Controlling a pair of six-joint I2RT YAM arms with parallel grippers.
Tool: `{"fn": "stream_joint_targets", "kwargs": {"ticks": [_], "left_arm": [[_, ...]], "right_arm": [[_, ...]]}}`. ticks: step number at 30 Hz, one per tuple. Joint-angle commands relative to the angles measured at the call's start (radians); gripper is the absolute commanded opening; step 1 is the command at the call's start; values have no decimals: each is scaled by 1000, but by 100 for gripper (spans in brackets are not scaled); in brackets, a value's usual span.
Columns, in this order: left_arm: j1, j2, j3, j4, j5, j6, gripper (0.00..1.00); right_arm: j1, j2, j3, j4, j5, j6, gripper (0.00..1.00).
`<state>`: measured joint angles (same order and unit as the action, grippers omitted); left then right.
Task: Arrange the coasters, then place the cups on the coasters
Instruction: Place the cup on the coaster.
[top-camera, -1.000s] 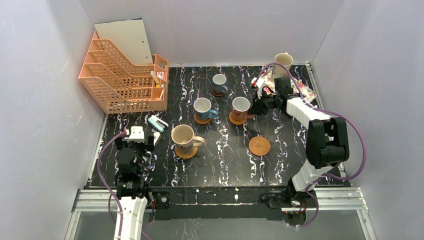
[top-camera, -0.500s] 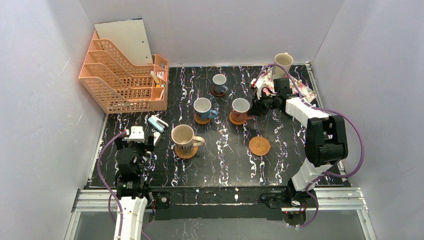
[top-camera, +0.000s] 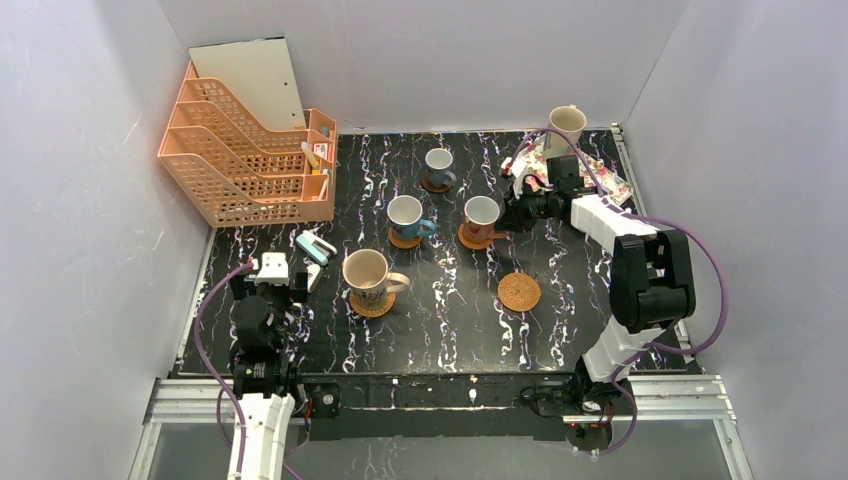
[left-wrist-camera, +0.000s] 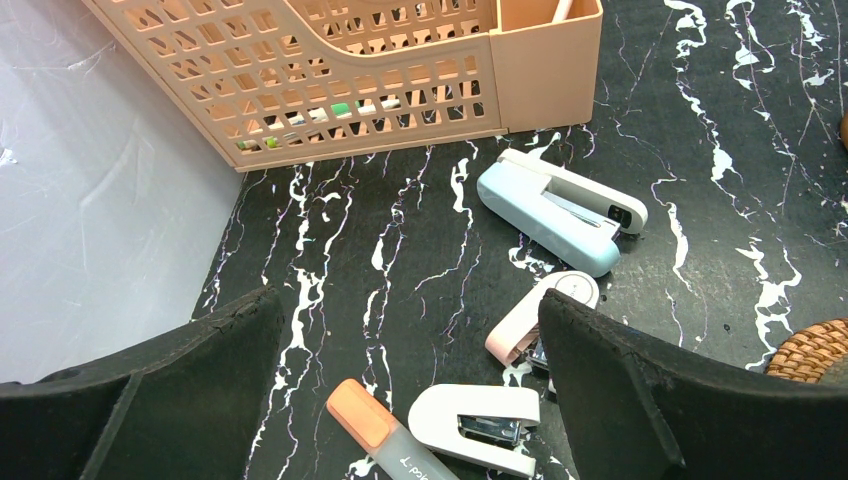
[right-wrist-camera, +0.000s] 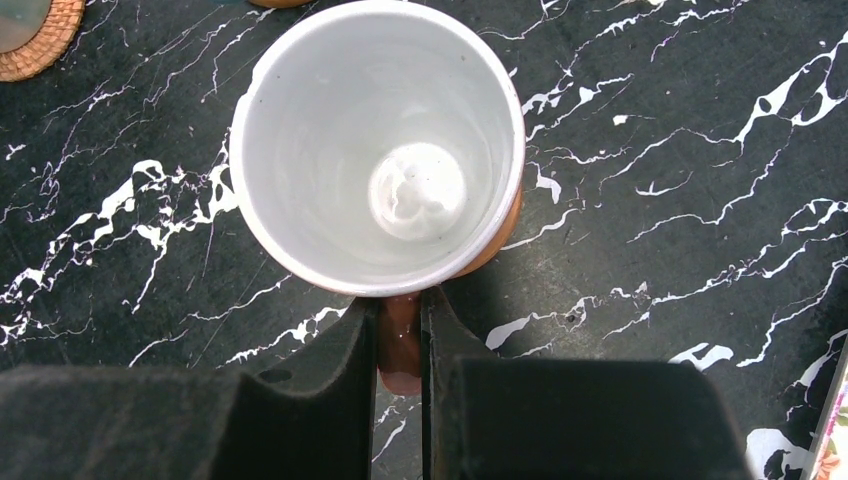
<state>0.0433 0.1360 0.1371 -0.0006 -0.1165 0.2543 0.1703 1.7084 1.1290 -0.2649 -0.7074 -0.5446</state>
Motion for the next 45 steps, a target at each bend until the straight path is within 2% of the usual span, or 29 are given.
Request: {"fn": "stream_joint_targets", "kwargs": {"ticks": [1,45], "left_arm": [[4,-3,-14,19,-11,4,97],[4,-10,-16,15,-15,3,97]], "right_arm": [[1,-6,18,59,-41,13,1],[3,22,37,38,-21,9,1]]}}
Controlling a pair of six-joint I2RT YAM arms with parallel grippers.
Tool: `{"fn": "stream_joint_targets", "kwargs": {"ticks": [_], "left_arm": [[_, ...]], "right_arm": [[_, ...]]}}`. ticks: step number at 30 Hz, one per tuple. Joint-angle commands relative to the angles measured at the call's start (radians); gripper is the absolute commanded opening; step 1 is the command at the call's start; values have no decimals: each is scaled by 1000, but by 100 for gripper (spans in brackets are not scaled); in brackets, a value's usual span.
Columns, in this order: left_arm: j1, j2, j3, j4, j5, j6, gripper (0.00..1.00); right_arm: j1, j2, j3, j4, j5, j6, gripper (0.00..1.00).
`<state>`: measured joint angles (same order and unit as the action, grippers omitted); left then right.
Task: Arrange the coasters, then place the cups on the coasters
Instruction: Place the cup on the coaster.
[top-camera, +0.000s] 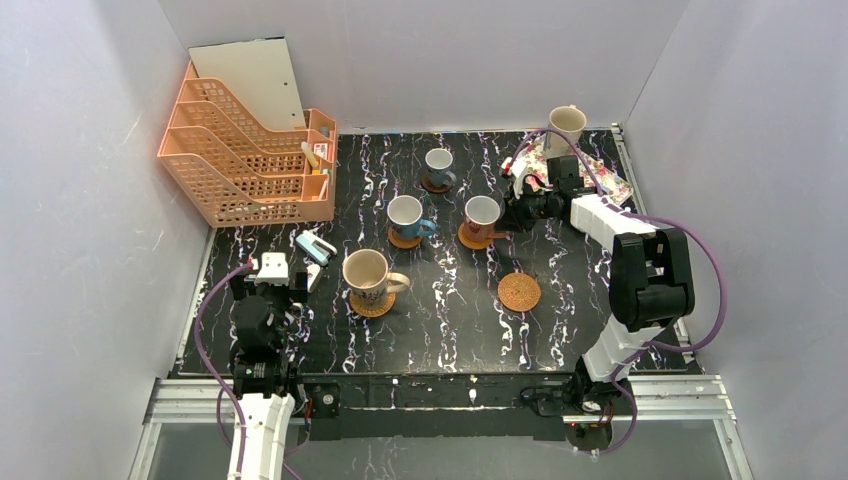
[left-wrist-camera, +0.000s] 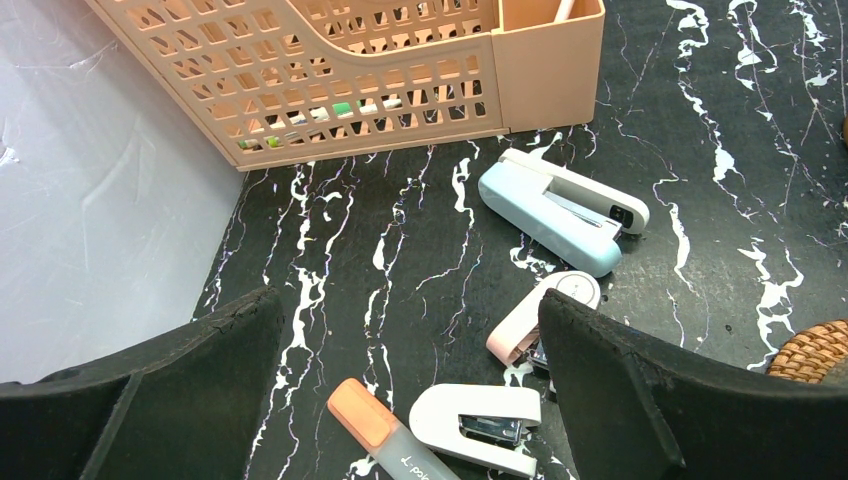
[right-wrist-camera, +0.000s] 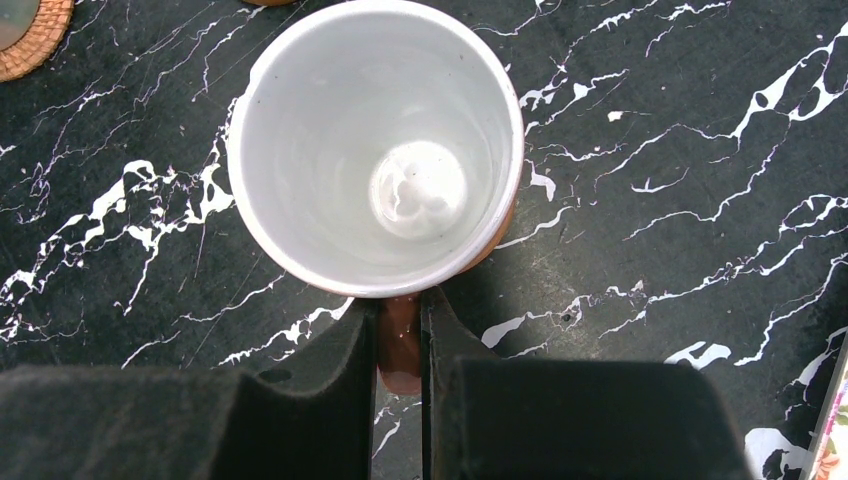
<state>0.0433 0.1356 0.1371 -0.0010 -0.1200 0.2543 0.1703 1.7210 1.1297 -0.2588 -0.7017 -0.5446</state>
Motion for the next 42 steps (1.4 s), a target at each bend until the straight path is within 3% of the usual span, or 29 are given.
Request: {"fn": "stream_joint_targets", "kwargs": {"ticks": [1,18,42], "left_arm": [[3,-10,-16,16,-13,3,97],[3,-12,-17,15,-15,2,97],[4,-13,-17,16,-17,2,97]], "right_arm": [[3,9,36,32,-27,8,2],[3,8,38,30,-27,8,22],[3,6,36,30,-41,8,38]]}}
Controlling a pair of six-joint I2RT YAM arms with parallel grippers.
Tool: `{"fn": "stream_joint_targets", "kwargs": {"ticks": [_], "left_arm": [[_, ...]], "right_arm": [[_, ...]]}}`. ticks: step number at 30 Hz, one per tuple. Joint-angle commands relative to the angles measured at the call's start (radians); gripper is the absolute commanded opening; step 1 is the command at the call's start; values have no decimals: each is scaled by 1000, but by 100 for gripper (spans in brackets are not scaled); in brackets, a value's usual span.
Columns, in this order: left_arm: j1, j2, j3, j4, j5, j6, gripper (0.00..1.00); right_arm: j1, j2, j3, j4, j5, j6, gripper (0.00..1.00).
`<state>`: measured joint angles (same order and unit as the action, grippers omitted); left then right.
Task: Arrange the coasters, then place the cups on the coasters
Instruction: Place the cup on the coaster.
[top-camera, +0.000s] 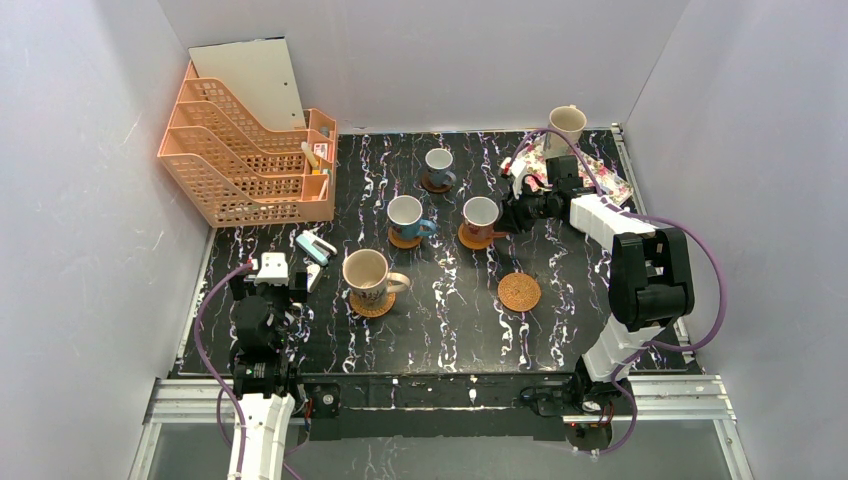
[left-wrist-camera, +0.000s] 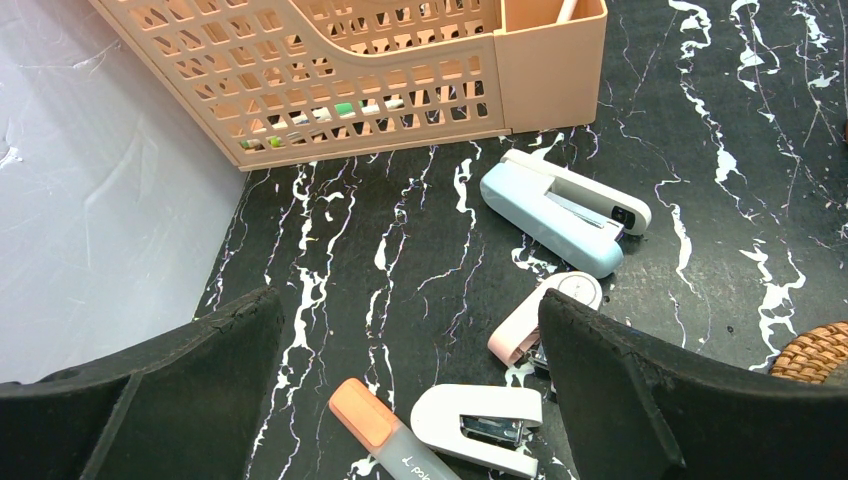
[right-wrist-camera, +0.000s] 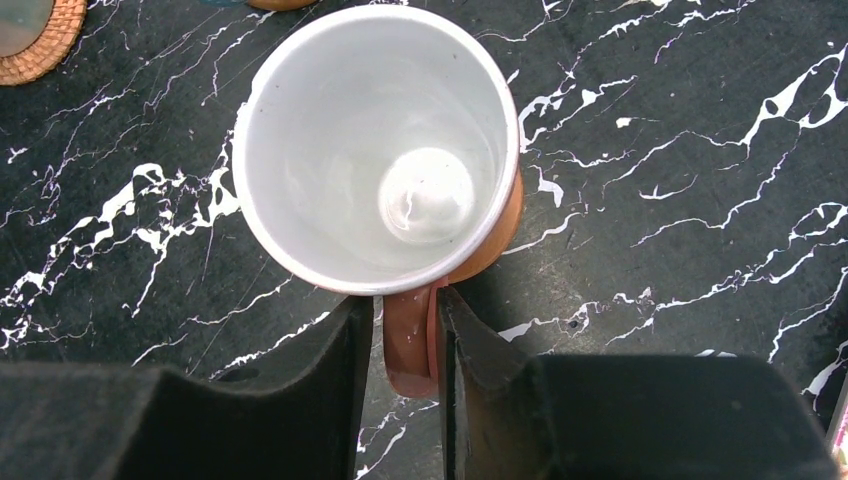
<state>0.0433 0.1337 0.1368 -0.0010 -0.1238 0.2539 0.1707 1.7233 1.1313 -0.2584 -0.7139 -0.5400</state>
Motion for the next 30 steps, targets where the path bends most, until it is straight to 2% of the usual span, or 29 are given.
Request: {"fn": "stream_joint_targets", "kwargs": {"ticks": [1,20,27,30], "left_arm": [[4,-10,-17,16,-13,2,97],[4,-10,-17,18,-14,2,97],[4,-10,-17,18,-13,2,98],[4,-11,-17,16,-13,2,98]], "right_arm": [[2,3,35,28,-28,4,38],[3,-10,30,23,-40,-4,60],[3,-31,21,25,-54,-15,79],[2,-50,14,33,-56,-13,91]]}}
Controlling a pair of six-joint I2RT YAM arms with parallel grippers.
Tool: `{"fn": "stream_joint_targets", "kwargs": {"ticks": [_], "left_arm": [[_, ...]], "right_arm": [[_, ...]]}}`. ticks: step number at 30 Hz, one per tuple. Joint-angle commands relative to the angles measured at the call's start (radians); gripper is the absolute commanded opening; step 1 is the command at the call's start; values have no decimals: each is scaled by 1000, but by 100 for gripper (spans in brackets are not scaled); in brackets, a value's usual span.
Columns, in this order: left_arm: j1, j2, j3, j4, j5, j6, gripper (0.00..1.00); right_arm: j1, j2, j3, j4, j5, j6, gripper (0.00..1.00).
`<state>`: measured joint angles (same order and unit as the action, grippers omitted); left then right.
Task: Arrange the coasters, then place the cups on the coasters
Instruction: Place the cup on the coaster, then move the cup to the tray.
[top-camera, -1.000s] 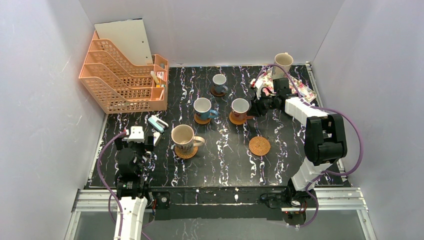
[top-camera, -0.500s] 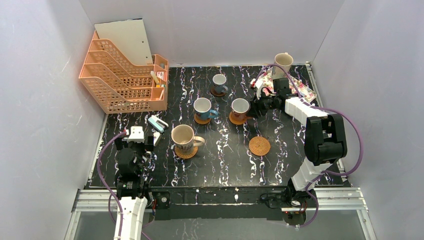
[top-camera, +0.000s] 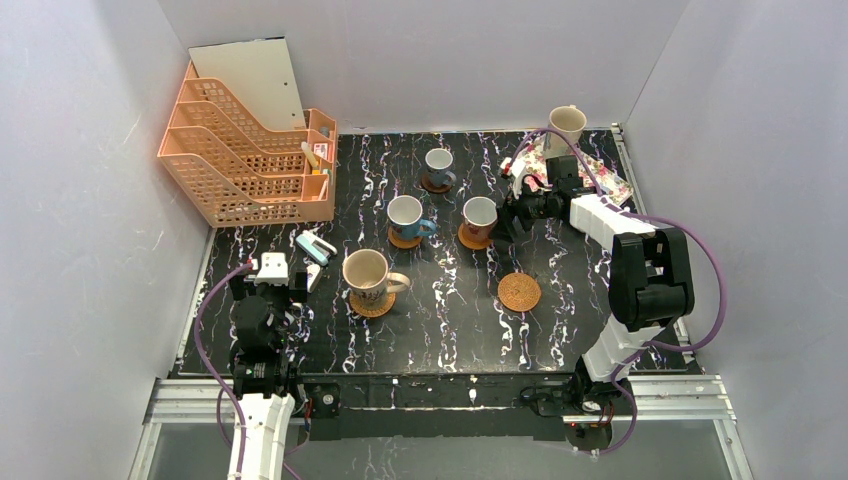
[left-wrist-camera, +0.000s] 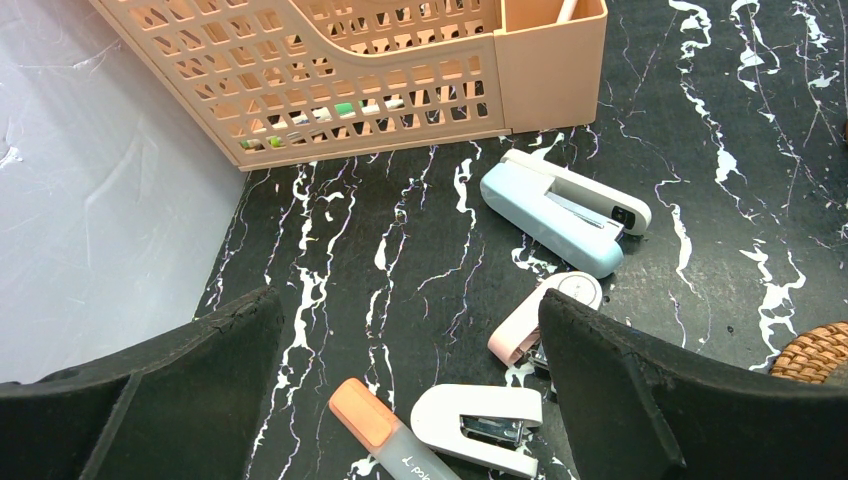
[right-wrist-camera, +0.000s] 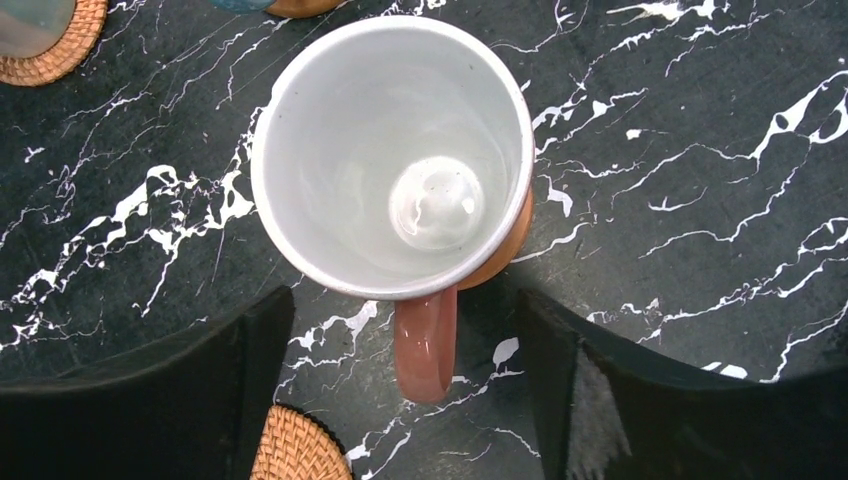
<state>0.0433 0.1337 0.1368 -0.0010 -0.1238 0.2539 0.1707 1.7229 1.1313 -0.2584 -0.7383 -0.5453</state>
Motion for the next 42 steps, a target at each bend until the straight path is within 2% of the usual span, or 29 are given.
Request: {"fn": "stream_joint_targets", "kwargs": {"ticks": [1,10,25,33,42], "left_arm": [[4,-11,-17,17,-13,2,98],[4,-10,-17,17,-13,2,98],[4,-10,-17,16,-13,2,98],[4,-11,-17,16,-13,2,98],[4,-14,-17,15,-13,2,98]], "right_arm": [[2,-58,11,38,-31,-6,97],[1,-101,-10,83,-29,29,98],[-101,-220,-115,378,-21,295,98],[-134,-265,-164,492,109,371,98],[-156,-274,-166,523,223,391,98]]}}
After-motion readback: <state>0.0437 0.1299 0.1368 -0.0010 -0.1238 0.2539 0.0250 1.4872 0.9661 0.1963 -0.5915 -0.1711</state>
